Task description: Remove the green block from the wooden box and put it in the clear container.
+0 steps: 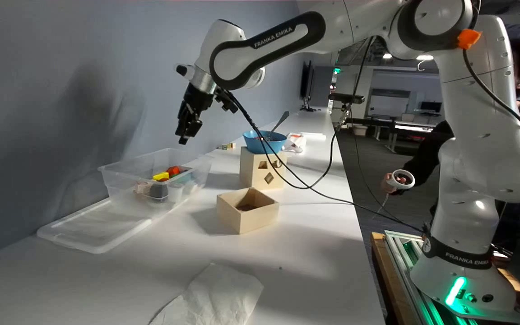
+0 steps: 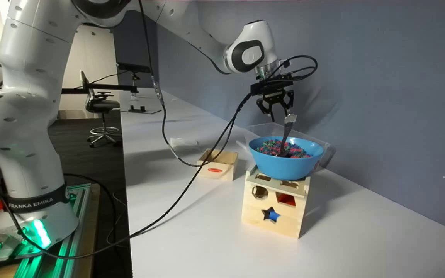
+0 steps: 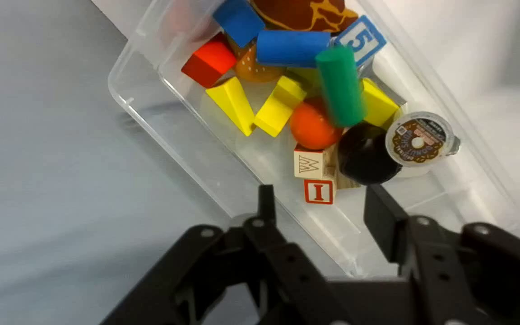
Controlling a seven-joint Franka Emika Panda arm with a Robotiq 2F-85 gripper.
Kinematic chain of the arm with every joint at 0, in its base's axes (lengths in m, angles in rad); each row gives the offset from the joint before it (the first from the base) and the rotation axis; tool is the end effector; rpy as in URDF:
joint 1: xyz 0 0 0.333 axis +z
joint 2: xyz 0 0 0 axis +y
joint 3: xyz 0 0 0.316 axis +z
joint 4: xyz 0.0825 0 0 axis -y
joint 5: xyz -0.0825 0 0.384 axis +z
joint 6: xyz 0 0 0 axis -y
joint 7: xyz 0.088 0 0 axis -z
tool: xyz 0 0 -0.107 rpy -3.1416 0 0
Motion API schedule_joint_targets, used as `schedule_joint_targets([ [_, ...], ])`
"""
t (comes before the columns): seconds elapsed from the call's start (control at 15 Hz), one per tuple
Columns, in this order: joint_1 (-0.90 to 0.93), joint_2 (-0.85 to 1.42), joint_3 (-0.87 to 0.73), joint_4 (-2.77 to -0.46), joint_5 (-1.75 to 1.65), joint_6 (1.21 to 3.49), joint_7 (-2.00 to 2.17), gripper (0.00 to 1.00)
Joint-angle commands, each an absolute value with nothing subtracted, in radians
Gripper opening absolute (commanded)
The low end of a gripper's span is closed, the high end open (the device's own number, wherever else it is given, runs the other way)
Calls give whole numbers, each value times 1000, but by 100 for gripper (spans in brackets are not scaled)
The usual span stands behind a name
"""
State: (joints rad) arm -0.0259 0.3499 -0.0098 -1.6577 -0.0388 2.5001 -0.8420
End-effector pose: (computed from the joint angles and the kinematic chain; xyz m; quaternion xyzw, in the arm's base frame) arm 0.6964 -0.0238 0.4612 0.8868 0.3923 0.2136 0.1186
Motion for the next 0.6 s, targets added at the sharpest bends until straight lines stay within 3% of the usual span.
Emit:
schedule_joint_targets([
  [0.0,-25,328,9,-1675,-78,2499,-776,86],
  [0.13,-21,239,31,-1803,-45,2493,-735,98],
  [0.4,-6,101,75,-2025,14,2519,-614,100],
  [0.47,-14,209,67,-1877,-26,2483,-660,100],
  [0.53,-7,177,74,-1924,-20,2488,-634,100],
])
